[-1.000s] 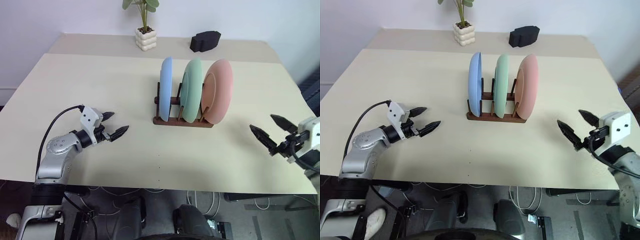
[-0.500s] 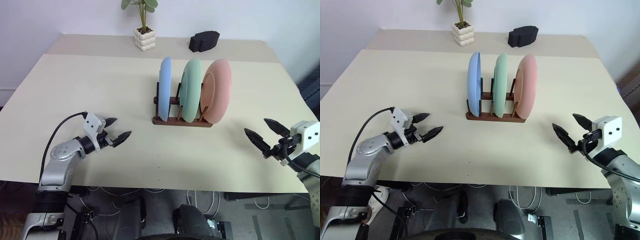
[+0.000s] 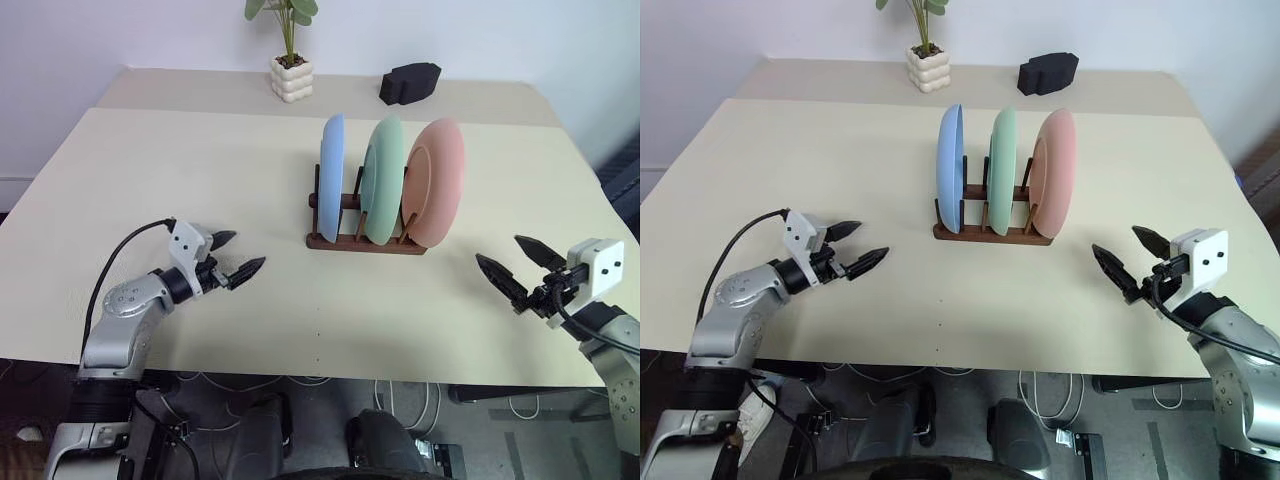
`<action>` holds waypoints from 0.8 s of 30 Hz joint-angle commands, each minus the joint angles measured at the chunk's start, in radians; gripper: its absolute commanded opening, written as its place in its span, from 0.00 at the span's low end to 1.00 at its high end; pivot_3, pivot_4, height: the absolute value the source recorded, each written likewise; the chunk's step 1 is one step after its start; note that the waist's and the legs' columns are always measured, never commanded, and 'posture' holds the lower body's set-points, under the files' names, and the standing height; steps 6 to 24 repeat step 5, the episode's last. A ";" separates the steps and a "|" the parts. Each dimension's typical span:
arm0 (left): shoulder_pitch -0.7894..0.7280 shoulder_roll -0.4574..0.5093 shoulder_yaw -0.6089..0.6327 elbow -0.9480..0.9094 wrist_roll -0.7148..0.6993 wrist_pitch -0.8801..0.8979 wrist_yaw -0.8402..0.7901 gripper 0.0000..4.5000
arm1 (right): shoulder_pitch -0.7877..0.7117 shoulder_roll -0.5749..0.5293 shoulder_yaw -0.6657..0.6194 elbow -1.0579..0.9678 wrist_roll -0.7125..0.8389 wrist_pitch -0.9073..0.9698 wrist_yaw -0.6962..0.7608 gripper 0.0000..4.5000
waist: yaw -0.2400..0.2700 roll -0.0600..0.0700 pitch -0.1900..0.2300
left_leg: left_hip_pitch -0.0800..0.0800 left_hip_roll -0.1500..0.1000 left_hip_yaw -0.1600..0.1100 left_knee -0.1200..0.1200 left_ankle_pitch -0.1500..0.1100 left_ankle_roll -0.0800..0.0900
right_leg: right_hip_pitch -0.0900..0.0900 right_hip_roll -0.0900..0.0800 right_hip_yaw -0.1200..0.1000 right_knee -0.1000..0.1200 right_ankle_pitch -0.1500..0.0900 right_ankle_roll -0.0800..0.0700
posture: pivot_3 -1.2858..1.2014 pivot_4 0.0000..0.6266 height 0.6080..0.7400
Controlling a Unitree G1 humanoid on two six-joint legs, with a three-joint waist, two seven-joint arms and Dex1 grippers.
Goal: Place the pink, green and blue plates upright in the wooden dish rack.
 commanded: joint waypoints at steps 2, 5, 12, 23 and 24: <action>-0.015 0.001 0.010 -0.012 -0.013 -0.019 -0.013 1.00 | -0.004 0.011 0.000 -0.010 0.000 -0.031 -0.002 0.87 | -0.001 0.000 0.000 | 0.000 0.000 0.000 0.000 0.001 -0.001 | 0.000 0.000 0.000 0.000 0.000 0.000 | 0.52 0.24 1.00; -0.023 -0.008 0.003 -0.034 -0.016 -0.005 -0.004 1.00 | -0.006 -0.002 -0.019 -0.001 0.011 -0.031 0.010 0.87 | -0.001 0.000 0.000 | 0.000 0.000 0.000 0.000 0.001 -0.001 | 0.000 0.000 0.000 0.000 0.000 0.000 | 0.52 0.24 1.00; -0.023 -0.008 0.003 -0.034 -0.016 -0.005 -0.004 1.00 | -0.006 -0.002 -0.019 -0.001 0.011 -0.031 0.010 0.87 | -0.001 0.000 0.000 | 0.000 0.000 0.000 0.000 0.001 -0.001 | 0.000 0.000 0.000 0.000 0.000 0.000 | 0.52 0.24 1.00; -0.023 -0.008 0.003 -0.034 -0.016 -0.005 -0.004 1.00 | -0.006 -0.002 -0.019 -0.001 0.011 -0.031 0.010 0.87 | -0.001 0.000 0.000 | 0.000 0.000 0.000 0.000 0.001 -0.001 | 0.000 0.000 0.000 0.000 0.000 0.000 | 0.52 0.24 1.00; -0.023 -0.008 0.003 -0.034 -0.016 -0.005 -0.004 1.00 | -0.006 -0.002 -0.019 -0.001 0.011 -0.031 0.010 0.87 | -0.001 0.000 0.000 | 0.000 0.000 0.000 0.000 0.001 -0.001 | 0.000 0.000 0.000 0.000 0.000 0.000 | 0.52 0.24 1.00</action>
